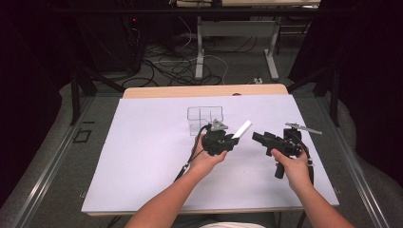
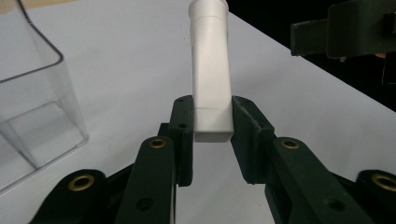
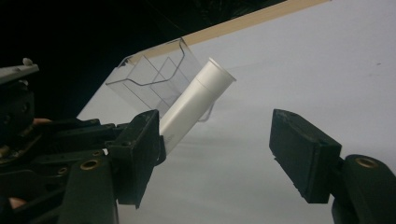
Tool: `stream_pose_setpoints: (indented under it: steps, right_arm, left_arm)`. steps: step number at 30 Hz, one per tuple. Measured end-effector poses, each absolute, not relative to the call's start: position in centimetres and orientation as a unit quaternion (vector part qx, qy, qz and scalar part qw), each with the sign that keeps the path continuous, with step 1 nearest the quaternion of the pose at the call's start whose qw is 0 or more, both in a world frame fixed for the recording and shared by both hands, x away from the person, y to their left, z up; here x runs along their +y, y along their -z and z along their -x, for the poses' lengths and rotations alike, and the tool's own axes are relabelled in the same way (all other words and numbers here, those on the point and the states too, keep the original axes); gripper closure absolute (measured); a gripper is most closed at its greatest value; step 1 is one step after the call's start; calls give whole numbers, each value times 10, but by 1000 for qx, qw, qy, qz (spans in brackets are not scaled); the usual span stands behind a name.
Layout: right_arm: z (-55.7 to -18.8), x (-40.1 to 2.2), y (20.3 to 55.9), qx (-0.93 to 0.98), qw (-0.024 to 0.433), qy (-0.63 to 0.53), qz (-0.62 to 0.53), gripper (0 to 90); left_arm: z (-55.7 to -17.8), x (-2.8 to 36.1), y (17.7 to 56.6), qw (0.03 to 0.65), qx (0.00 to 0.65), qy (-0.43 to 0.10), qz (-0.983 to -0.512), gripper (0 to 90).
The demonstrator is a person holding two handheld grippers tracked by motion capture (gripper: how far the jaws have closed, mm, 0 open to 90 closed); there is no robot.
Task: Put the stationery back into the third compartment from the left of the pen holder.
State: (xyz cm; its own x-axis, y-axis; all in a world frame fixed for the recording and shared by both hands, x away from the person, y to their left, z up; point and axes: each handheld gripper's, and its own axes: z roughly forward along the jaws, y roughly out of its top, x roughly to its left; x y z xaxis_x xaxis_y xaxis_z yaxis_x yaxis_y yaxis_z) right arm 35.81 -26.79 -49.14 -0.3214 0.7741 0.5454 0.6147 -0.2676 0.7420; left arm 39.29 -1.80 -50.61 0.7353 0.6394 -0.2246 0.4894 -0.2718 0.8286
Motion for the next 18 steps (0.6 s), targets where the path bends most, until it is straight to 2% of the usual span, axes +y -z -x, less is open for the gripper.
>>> stream_pose_setpoints:
  steps: [5, 14, 18]
  right_arm:
    - [-369, -253, 487, 588, 34, -556, -587, 343]
    - [-389, -238, 473, 573, 11, -564, -595, 362]
    - [-396, -234, 470, 574, 15, -565, -593, 381]
  left_arm:
    - [-394, -6, 501, 502, 368, -84, -778, 712]
    - [-396, 3, 494, 518, 379, -101, -760, 712]
    - [-397, 5, 490, 523, 379, -106, -756, 712]
